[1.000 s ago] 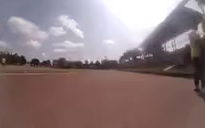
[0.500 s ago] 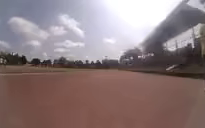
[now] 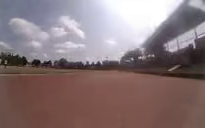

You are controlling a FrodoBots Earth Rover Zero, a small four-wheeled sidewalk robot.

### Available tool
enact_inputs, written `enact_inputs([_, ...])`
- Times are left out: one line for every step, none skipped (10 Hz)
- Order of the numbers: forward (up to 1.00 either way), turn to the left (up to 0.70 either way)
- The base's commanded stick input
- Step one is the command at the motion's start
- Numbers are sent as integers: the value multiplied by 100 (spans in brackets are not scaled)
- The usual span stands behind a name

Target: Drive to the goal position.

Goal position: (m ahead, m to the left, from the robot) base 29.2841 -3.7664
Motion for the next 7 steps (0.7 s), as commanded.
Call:
enact_inputs([70, 0])
enact_inputs([70, 0])
enact_inputs([70, 0])
enact_inputs([70, 0])
enact_inputs([70, 0])
enact_inputs([70, 0])
enact_inputs([70, 0])
